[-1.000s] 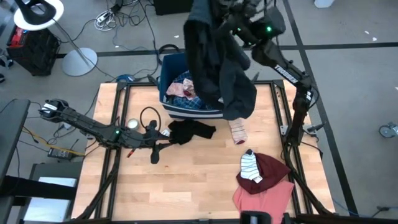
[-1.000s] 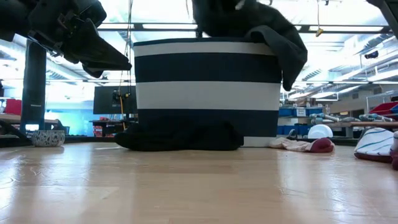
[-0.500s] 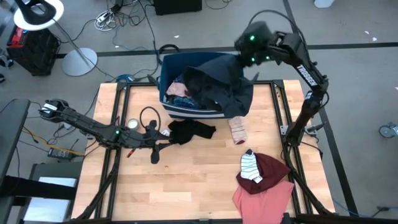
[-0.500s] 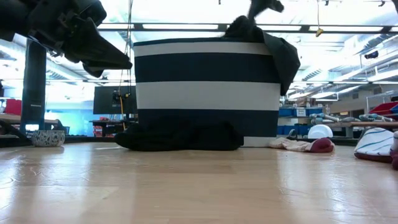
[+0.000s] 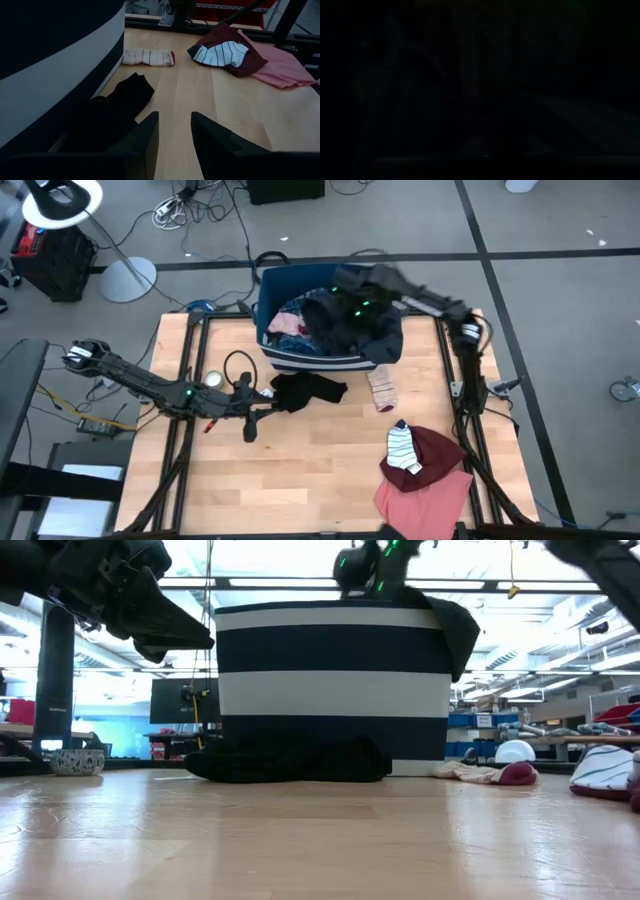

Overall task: Sort clothes
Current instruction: Put the black short into the laundry organizer

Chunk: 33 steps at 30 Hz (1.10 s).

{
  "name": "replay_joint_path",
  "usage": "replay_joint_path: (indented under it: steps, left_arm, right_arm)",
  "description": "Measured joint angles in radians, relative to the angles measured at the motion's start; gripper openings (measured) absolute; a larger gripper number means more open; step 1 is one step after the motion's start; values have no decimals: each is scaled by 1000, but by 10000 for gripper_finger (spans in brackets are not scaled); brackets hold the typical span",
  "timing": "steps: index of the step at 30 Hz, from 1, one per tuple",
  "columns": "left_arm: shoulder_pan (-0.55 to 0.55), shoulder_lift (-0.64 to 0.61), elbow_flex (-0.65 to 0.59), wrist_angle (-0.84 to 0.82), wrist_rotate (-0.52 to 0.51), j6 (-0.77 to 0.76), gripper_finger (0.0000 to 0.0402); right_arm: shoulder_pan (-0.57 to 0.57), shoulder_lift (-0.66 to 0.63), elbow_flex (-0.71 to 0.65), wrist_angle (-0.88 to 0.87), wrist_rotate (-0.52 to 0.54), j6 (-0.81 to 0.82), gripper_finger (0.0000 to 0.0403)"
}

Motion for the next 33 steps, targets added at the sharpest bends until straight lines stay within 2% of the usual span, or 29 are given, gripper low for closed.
replay_joint_path:
  steps: [9,15,20,23,33]
  left_arm:
    - [0,0,0,2,0,0,120]
    - [0,0,0,2,6,-1,120]
    - [0,0,0,2,8,-1,120]
    - [0,0,0,2,7,-1,120]
    - [0,0,0,2,8,-2,120]
  right_arm:
    - [0,253,-15,174,0,-36,55]
    - [-2,280,-16,177,-10,-33,114]
    - [-2,205,-24,179,-6,-41,156]
    - [-3,114,-25,172,-2,-46,170]
    - [13,-245,-22,150,9,-57,175]
